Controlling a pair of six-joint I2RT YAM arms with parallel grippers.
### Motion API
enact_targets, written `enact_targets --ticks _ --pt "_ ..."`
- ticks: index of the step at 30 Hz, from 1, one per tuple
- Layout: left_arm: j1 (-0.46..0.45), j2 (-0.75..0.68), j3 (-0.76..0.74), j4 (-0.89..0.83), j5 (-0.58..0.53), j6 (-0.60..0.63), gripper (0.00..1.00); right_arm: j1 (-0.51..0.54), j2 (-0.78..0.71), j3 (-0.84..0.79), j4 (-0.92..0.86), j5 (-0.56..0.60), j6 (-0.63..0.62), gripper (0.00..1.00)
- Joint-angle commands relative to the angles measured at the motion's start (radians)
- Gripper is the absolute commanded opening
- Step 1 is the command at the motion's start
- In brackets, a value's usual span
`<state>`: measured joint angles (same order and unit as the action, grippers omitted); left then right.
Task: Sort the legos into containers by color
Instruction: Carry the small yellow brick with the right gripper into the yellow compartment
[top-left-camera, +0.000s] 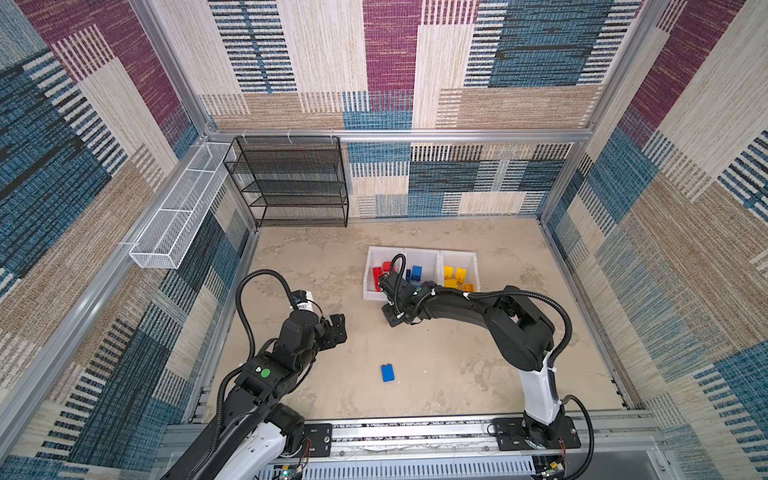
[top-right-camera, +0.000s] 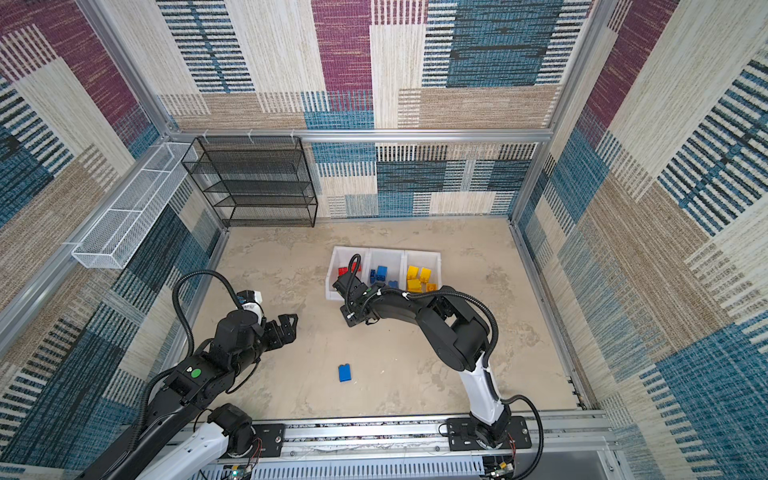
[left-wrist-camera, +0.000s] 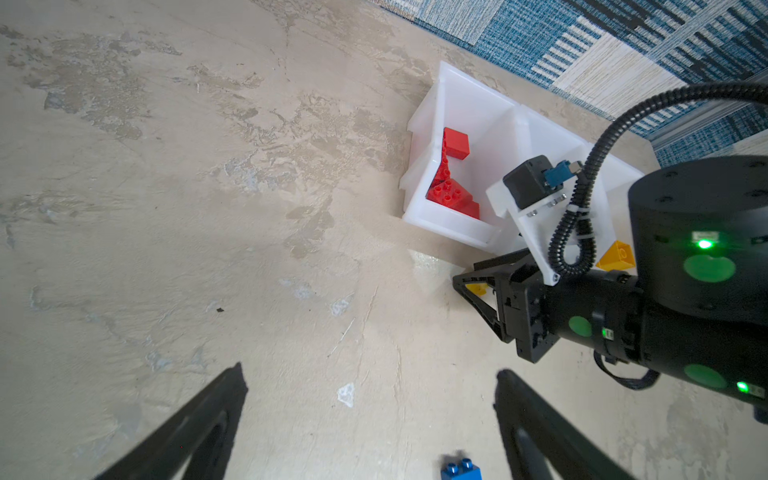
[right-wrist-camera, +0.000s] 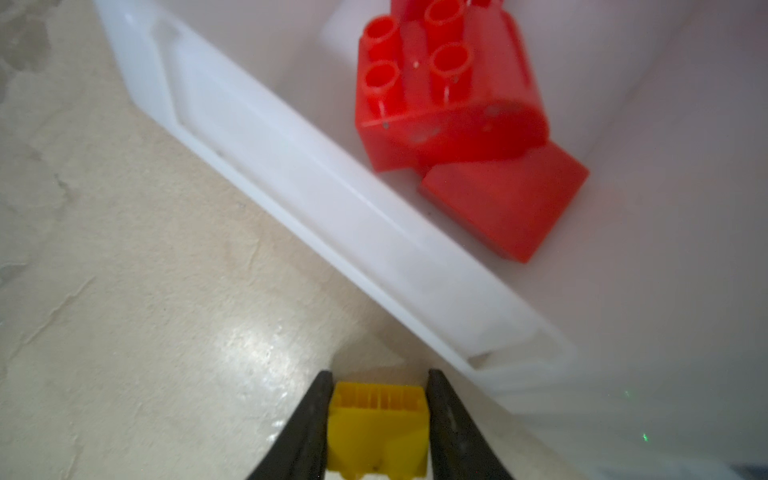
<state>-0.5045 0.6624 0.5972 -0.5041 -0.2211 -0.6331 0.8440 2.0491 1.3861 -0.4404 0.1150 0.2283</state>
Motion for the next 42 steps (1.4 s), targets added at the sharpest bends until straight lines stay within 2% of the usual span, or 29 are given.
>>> enact_targets --ticks 1,8,14,19,24,26,30,36,38,40,42 --pt "0.001 0.007 -0.004 0.016 0.009 -0.027 0.96 0.005 -0.017 -0.017 -0.030 -0.011 0.018 0.38" --pt "0.001 0.021 -0.017 0.027 0.021 -0.040 0.95 0.007 -0.138 -0.084 -0.037 0.017 0.036 0.36" --pt "0.001 0.035 -0.020 0.036 0.035 -0.045 0.94 -0.013 -0.294 -0.108 -0.084 0.091 0.020 0.35" --pt "0.001 0.039 -0.025 0.039 0.055 -0.052 0.93 -0.132 -0.399 -0.128 -0.095 0.118 -0.017 0.36" --pt "0.001 0.042 -0.027 0.034 0.069 -0.063 0.92 -0.318 -0.432 -0.152 -0.070 0.094 -0.049 0.36" --pt "0.001 0.043 -0.024 0.028 0.080 -0.060 0.92 -0.361 -0.425 -0.161 -0.056 0.089 -0.063 0.36" --pt "0.001 0.048 -0.027 0.026 0.091 -0.063 0.93 -0.411 -0.399 -0.180 -0.035 0.078 -0.070 0.36" --pt "0.001 0.045 -0.027 0.018 0.100 -0.068 0.93 -0.429 -0.394 -0.202 -0.016 0.064 -0.055 0.37" --pt "0.001 0.045 -0.025 0.018 0.100 -0.068 0.93 -0.431 -0.395 -0.209 -0.016 0.059 -0.052 0.42" --pt "0.001 0.049 -0.025 0.018 0.101 -0.069 0.93 -0.430 -0.401 -0.214 -0.020 0.072 -0.044 0.58" --pt "0.001 0.052 -0.020 0.010 0.100 -0.068 0.93 -0.432 -0.412 -0.219 -0.018 0.078 -0.041 0.69"
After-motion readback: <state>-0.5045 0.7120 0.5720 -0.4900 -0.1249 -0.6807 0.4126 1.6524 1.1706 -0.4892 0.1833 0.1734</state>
